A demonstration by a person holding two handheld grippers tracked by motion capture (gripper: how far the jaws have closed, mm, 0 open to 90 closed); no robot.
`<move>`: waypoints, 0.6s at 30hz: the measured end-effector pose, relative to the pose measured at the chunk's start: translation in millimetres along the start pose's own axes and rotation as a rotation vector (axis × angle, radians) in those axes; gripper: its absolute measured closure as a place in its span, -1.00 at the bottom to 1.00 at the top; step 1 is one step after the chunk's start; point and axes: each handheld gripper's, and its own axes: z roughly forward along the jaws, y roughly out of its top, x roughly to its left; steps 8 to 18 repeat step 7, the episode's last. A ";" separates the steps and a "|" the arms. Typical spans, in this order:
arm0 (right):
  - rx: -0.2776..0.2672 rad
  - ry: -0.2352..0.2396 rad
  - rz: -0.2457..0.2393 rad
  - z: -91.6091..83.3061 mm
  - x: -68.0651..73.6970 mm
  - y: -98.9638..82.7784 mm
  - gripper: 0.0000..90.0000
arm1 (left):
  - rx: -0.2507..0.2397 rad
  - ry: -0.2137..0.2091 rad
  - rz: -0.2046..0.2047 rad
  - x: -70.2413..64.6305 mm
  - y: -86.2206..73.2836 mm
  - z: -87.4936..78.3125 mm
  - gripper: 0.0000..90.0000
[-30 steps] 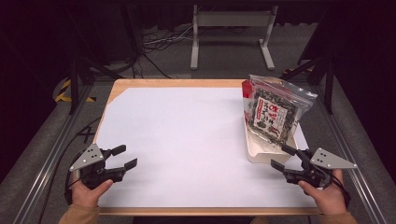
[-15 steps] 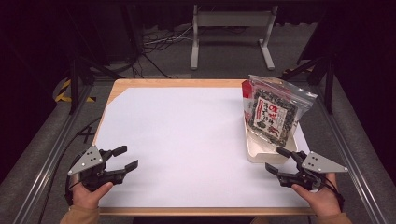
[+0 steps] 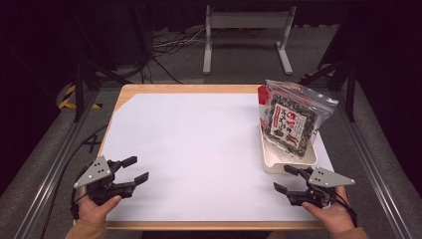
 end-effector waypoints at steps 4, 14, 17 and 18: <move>-0.003 0.000 0.000 0.2 -0.3 -0.1 -0.34 | 0.006 0.001 0.006 -0.4 0.1 0.1 -0.28; -0.007 -0.002 0.004 0.3 -0.9 -0.6 -0.35 | 0.005 0.001 0.002 -0.7 0.0 0.1 -0.28; -0.007 -0.002 0.004 0.3 -0.9 -0.6 -0.35 | 0.005 0.001 0.002 -0.7 0.0 0.1 -0.28; -0.007 -0.002 0.004 0.3 -0.9 -0.6 -0.35 | 0.005 0.001 0.002 -0.7 0.0 0.1 -0.28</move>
